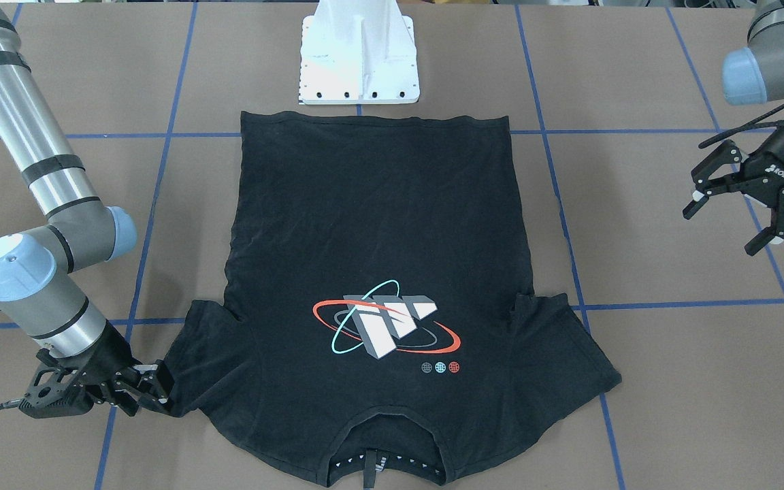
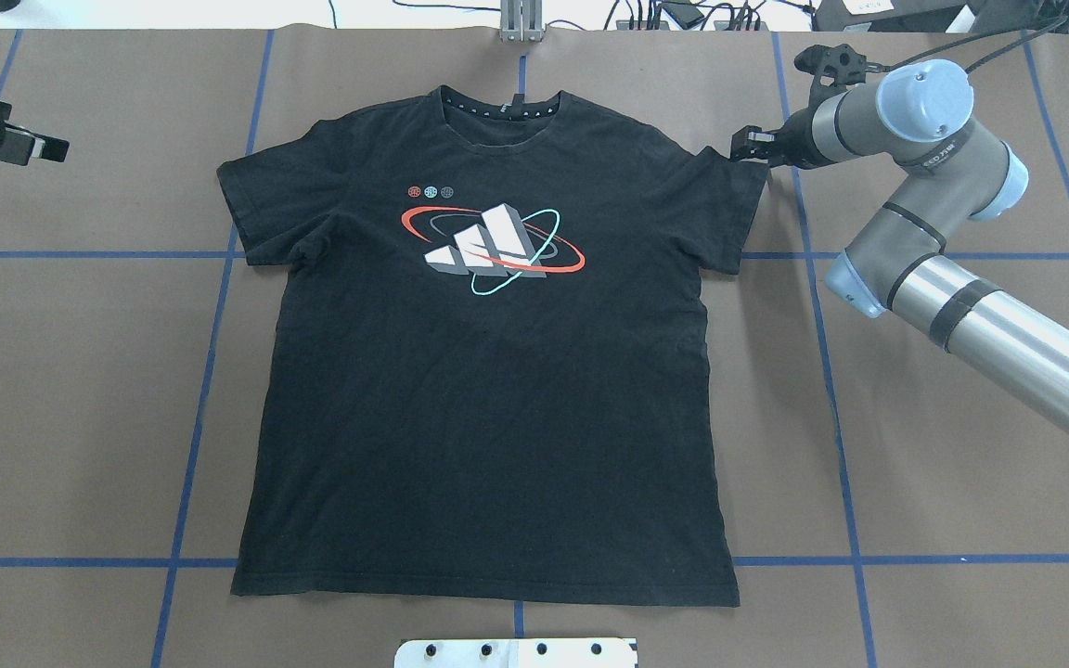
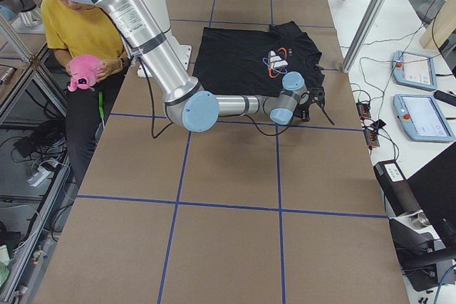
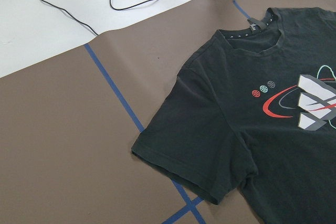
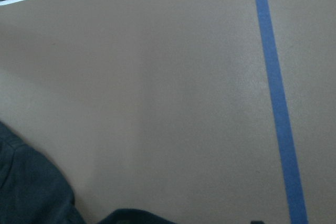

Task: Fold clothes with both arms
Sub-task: 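Move the right gripper over the shirt's sleeve nearest it, then fold the sleeve nearest the right gripper inward onto the shirt body, then raise the right gripper away while moving the left gripper toward its sleeve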

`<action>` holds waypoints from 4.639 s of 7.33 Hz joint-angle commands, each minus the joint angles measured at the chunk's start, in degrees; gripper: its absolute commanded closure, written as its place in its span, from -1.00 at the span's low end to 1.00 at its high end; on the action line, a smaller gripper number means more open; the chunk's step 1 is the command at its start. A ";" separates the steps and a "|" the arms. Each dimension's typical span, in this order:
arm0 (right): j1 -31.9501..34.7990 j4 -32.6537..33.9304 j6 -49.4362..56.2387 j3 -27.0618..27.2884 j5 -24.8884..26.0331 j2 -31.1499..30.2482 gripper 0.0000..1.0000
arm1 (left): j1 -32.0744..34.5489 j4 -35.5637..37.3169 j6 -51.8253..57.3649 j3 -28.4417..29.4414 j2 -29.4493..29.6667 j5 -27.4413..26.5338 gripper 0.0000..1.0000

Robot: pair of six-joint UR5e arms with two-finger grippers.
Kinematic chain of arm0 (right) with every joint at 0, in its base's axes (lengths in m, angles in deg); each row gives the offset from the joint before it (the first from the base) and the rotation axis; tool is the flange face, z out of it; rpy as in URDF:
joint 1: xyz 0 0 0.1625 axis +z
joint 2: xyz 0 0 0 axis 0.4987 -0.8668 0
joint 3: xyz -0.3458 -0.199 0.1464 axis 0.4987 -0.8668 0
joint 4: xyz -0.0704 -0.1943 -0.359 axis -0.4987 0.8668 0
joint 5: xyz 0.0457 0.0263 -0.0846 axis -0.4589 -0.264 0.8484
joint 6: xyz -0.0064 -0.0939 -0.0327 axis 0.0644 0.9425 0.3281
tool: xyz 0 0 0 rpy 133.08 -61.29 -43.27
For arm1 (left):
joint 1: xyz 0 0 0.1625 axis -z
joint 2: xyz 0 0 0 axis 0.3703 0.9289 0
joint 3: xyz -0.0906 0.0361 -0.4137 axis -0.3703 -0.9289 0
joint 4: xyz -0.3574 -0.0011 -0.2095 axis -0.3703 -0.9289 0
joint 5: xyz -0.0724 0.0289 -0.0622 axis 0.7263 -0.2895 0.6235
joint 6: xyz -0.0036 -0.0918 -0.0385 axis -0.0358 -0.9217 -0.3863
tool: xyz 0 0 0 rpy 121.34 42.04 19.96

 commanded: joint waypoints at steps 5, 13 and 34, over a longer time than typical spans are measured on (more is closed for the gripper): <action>0.25 -0.16 -0.04 7.30 -0.26 -4.73 1.00 | 0.00 0.00 0.00 0.02 0.00 0.00 -1.00; -8.69 29.02 -13.46 17.88 13.75 8.95 1.00 | -0.44 0.00 0.00 0.54 0.00 0.00 -1.00; 6.14 50.30 15.08 48.28 -6.67 -14.85 -1.00 | -18.80 -24.08 -26.81 42.46 21.01 -38.39 -0.84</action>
